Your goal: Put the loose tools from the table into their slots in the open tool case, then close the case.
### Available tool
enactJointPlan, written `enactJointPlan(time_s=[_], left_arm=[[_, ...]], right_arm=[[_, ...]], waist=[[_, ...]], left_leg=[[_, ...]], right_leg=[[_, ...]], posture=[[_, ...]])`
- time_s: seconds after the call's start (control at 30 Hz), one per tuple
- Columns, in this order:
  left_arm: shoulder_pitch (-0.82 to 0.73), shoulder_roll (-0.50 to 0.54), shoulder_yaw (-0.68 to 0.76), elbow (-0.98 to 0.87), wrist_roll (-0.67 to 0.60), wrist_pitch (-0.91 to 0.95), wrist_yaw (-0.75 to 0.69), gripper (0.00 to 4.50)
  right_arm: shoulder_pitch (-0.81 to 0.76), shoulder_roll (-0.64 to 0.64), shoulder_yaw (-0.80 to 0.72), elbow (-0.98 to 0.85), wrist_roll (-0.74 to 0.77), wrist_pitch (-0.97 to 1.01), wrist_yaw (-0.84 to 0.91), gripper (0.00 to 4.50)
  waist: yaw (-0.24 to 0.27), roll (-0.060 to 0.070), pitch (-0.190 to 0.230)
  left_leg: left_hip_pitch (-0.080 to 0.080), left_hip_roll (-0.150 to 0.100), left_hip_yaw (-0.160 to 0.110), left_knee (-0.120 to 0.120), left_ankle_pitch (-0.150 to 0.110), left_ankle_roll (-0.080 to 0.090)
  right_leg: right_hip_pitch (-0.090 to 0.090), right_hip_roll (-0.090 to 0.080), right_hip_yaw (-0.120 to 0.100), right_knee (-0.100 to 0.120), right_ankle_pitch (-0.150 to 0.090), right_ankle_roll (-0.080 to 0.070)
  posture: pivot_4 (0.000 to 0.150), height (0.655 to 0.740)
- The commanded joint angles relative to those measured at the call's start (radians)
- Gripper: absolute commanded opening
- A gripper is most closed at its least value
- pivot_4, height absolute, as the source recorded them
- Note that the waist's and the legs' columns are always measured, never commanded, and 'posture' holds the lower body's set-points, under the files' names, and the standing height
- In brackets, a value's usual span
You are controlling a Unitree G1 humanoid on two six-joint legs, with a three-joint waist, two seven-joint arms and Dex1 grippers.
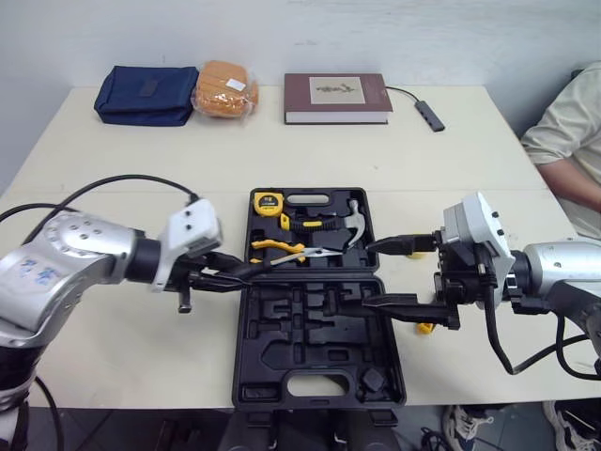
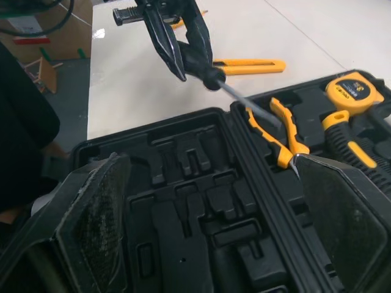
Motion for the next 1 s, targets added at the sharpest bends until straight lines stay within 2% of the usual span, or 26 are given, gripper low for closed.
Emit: enactJointPlan(time_s=[0.03, 0.13, 0.33, 0.67, 1.0], left_arm=[[-0.082, -0.007, -0.121, 0.026, 0.084, -0.012, -0.048, 0.81], [-0.136, -0.02, -0.225, 0.092, 0.195, -0.085, -0.087, 0.81], [-0.217, -0.12, -0.339, 0.17, 0.329, -0.161, -0.116, 0.81], [-0.291, -0.236, -0.411, 0.229, 0.45, -0.195, -0.157, 0.81], [-0.344, -0.321, -0.428, 0.268, 0.508, -0.17, -0.176, 0.81]], right_arm=[[0.044, -0.025, -0.058, -0.052, 0.006, -0.005, -0.026, 4.5], [0.11, -0.041, -0.079, -0.077, 0.003, -0.009, -0.031, 4.5], [0.172, -0.04, -0.092, -0.09, -0.014, -0.031, -0.054, 4.5], [0.248, -0.043, -0.081, -0.082, -0.084, -0.07, -0.052, 4.5], [0.257, -0.023, -0.078, -0.102, -0.069, -0.072, -0.078, 4.5]], waist=[[0.008, 0.0, 0.0], [0.014, -0.001, 0.0], [0.02, -0.001, 0.001], [0.034, -0.001, 0.001], [0.034, -0.001, 0.001]], left_leg=[[0.0, 0.0, 0.0, 0.001, 0.0, 0.001], [-0.002, 0.0, 0.0, 0.003, 0.001, 0.002], [-0.009, 0.0, -0.003, 0.011, 0.0, 0.004], [-0.012, 0.0, -0.004, 0.016, -0.001, 0.006], [-0.012, 0.0, -0.005, 0.017, -0.001, 0.006]], right_leg=[[0.0, 0.0, 0.0, 0.001, 0.0, 0.0], [0.0, 0.0, -0.001, 0.002, 0.0, 0.001], [-0.002, 0.001, -0.002, 0.002, 0.002, 0.003], [-0.001, 0.001, -0.004, 0.002, 0.003, 0.005], [-0.001, 0.002, -0.004, 0.003, 0.003, 0.005]], posture=[[0.15, 0.74], [0.15, 0.74], [0.15, 0.74], [0.15, 0.74], [0.15, 0.74]])
